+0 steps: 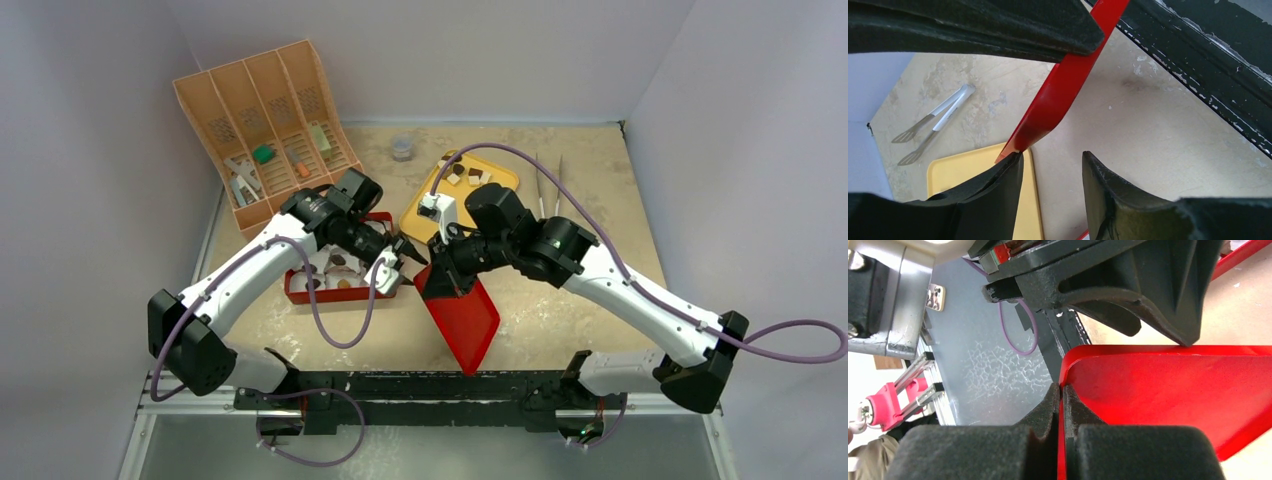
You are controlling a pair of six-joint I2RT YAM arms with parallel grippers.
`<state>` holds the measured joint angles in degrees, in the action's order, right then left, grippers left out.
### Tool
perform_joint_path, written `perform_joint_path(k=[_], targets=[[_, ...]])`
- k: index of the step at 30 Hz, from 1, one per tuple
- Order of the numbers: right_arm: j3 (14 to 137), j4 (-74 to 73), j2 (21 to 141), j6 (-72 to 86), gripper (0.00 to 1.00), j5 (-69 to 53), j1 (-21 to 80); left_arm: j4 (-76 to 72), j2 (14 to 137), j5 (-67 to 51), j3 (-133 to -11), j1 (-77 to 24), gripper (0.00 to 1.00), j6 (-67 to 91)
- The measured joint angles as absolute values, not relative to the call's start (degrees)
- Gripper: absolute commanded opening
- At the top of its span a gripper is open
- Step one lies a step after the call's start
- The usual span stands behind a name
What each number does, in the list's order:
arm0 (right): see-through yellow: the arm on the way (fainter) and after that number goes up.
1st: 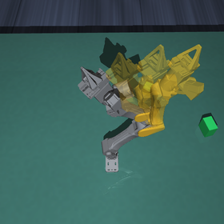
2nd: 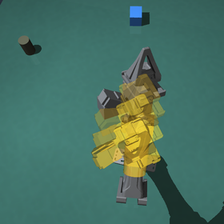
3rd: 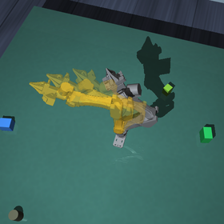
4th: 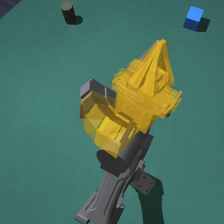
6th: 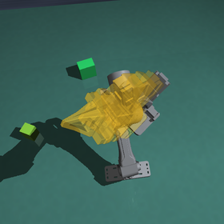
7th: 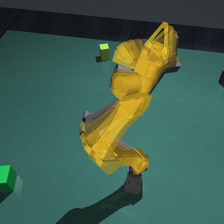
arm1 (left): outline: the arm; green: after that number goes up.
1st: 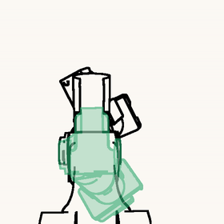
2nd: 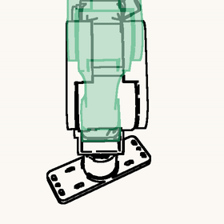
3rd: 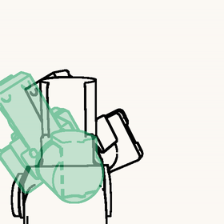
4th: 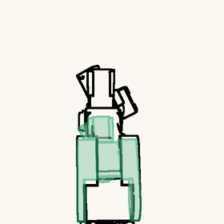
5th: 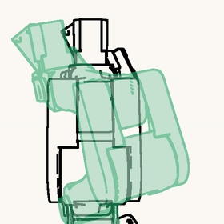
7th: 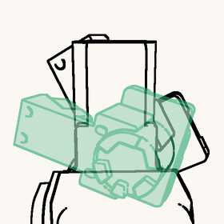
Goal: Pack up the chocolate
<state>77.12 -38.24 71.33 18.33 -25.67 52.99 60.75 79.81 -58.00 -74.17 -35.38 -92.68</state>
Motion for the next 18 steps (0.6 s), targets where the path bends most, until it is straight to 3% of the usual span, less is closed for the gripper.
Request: perform_joint_path(k=[18], targets=[[77.3,-36.1,72.0,15.8,0.0,-28.2,53.0,48.4,73.0,-57.1,-70.7,-35.4,0.47,-83.3]])
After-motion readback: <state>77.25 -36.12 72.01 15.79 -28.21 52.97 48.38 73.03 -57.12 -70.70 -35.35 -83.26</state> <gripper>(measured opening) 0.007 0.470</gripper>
